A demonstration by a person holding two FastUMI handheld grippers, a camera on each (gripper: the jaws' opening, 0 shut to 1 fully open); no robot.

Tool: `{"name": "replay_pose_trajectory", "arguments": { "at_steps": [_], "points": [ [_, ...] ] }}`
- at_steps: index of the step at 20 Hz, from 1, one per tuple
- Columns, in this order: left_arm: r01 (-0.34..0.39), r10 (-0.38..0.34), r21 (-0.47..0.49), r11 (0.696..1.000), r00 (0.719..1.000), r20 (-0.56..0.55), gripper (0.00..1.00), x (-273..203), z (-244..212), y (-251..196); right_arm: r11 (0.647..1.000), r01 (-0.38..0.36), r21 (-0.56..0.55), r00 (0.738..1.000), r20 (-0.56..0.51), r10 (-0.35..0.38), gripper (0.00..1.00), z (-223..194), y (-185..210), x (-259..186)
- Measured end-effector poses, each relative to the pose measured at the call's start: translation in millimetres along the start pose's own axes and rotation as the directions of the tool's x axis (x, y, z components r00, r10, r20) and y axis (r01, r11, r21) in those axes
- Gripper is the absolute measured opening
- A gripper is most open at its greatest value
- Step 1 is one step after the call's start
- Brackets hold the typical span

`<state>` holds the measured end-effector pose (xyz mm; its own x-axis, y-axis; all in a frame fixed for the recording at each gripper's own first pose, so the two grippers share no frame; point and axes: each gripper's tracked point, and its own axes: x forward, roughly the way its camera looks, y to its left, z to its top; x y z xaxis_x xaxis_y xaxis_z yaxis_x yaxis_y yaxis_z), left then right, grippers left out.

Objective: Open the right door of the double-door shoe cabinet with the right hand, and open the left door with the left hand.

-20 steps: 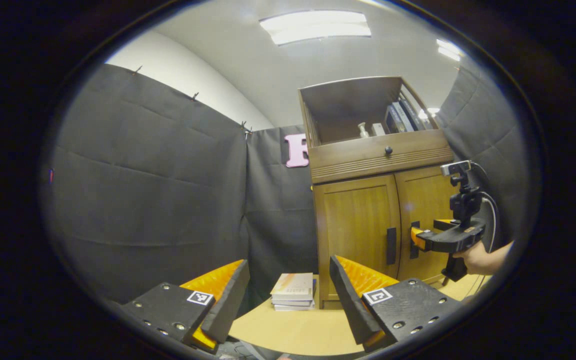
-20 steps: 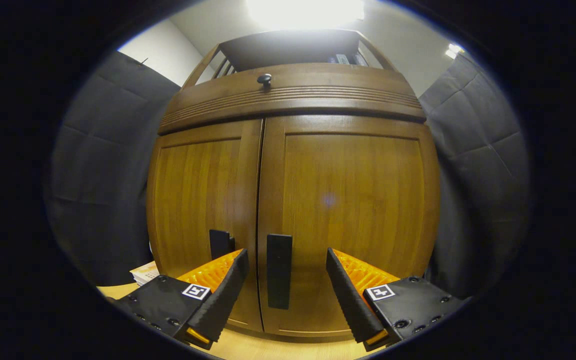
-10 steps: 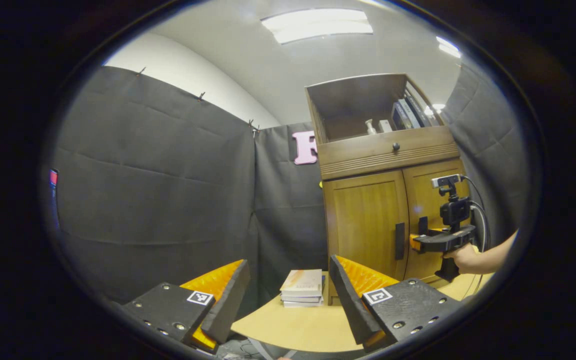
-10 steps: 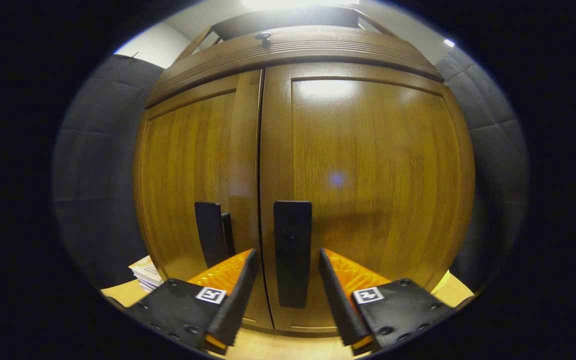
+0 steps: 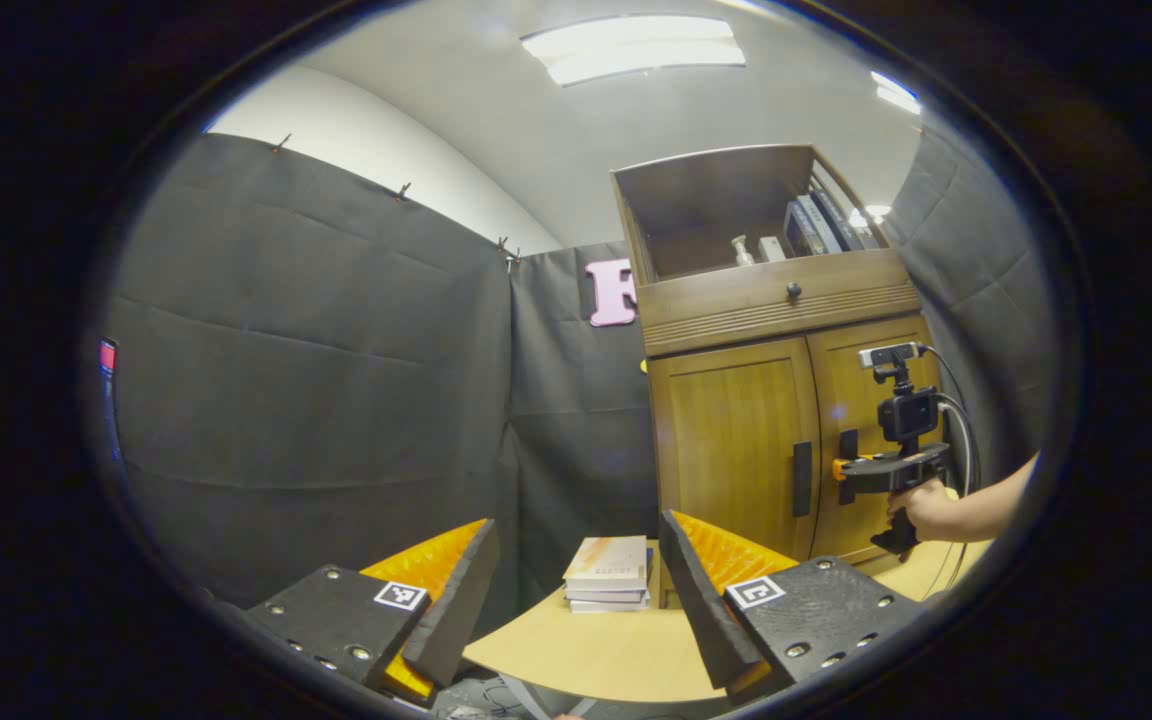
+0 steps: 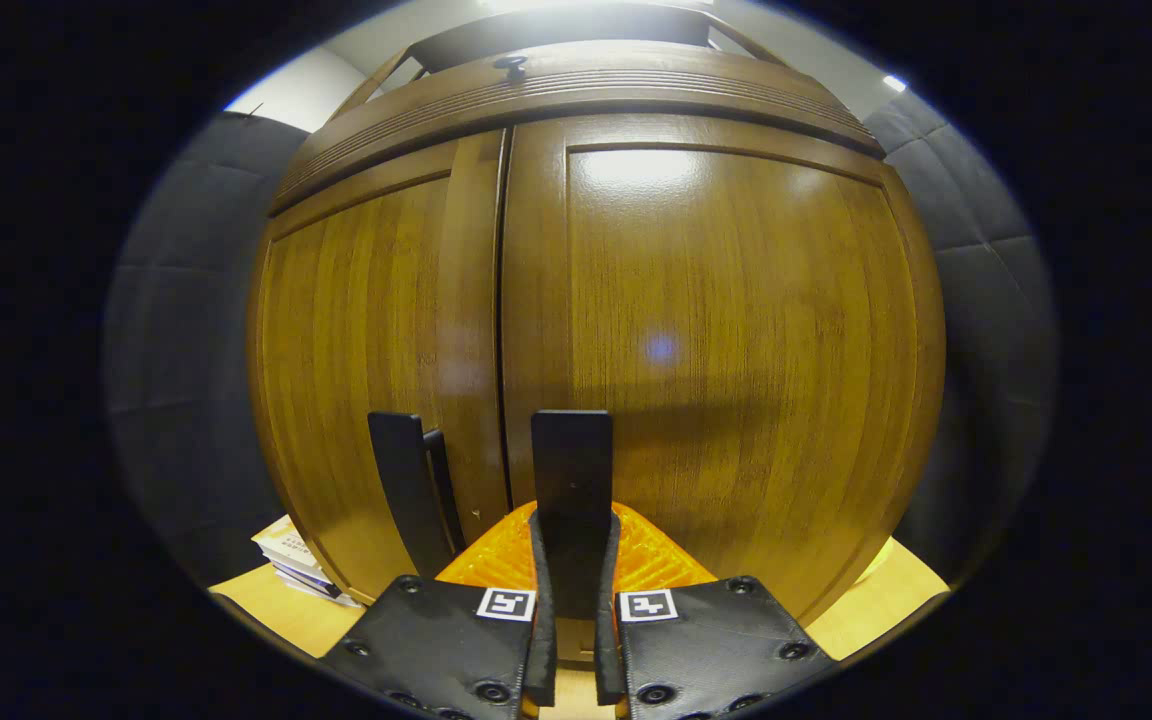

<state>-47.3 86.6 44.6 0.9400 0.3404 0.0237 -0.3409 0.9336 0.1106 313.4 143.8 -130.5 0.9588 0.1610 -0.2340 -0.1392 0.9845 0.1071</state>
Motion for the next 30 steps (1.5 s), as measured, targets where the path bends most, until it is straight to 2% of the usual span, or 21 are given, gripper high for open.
{"name": "replay_pose_trajectory", "arguments": {
  "at_steps": [17, 23, 30],
  "points": [
    [0.145, -0.144, -0.046, 0.988, 0.989, 0.031, 0.94, 6.3, -5.6, -14.0, 0.992, -0.126, 0.024, 0.992, -0.015, 0.127, 0.15, -7.6, -8.7, -89.0],
    [0.205, -0.203, -0.053, 0.977, 0.978, 0.042, 0.93, 11.3, -3.9, -19.6, 0.990, -0.137, 0.026, 0.990, -0.020, 0.137, 0.16, -9.8, -24.9, -125.6],
    [0.285, -0.282, -0.047, 0.957, 0.958, 0.057, 0.92, 16.8, -13.0, -35.9, 0.991, -0.131, 0.040, 0.991, -0.015, 0.131, 0.17, -11.3, -63.8, -173.1]
  ]
}}
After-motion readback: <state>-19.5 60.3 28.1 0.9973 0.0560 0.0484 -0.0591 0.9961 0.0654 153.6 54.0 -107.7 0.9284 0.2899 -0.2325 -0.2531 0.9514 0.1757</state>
